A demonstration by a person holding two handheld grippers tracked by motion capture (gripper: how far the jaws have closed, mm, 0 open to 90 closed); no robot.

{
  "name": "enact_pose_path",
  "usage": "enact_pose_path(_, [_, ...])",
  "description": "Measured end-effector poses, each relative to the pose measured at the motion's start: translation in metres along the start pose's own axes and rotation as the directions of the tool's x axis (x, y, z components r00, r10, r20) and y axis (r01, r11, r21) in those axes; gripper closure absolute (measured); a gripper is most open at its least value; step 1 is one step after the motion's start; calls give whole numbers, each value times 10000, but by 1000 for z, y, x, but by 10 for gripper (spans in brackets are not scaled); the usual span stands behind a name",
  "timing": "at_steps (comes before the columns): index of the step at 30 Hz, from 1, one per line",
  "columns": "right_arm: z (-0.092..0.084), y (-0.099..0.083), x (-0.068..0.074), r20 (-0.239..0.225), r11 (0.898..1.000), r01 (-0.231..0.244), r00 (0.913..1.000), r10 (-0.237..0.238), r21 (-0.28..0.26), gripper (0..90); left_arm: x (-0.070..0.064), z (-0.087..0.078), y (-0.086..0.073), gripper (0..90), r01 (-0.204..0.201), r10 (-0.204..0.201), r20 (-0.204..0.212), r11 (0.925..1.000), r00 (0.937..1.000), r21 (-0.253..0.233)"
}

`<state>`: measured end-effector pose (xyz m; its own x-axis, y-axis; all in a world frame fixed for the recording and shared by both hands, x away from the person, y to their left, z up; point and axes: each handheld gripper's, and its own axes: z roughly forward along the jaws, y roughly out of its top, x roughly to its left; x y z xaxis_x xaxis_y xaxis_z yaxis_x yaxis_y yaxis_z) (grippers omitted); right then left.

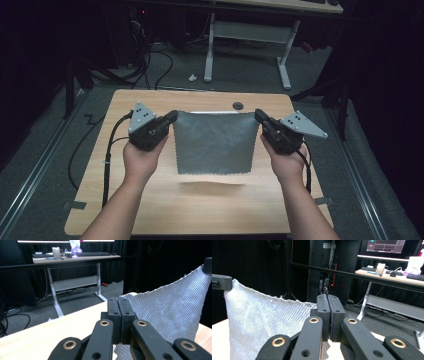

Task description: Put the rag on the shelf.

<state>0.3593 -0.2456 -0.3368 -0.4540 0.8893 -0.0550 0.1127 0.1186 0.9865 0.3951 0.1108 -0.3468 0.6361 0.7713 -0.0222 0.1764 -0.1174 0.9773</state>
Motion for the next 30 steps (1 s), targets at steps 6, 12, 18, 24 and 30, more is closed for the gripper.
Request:
enact_pose_path(6, [19,13,-13,66,9998,-175,9998,175,-67,899,12,14,22,894,-349,346,-226,9993,9991,-150])
enact_pose_path(12, [43,23,-26,162,9995,-303,9994,303,-20,899,25,36,36,894,-634,634,-606,9980,9961,24])
enact_pose_path(18, [72,28,-40,426,9992,-233,9989,218,336,899,39,62,36,892,-459,487,-912,9984,9946,319])
enact_pose_path(24, [97,26,-48,582,9966,-239,9981,193,788,900,53,86,25,892,-173,271,-1132,9961,9932,863])
enact_pose_path(30, [121,7,-51,597,9876,17,9982,-112,1570,900,63,107,0,893,63,129,-1013,9823,9948,1870])
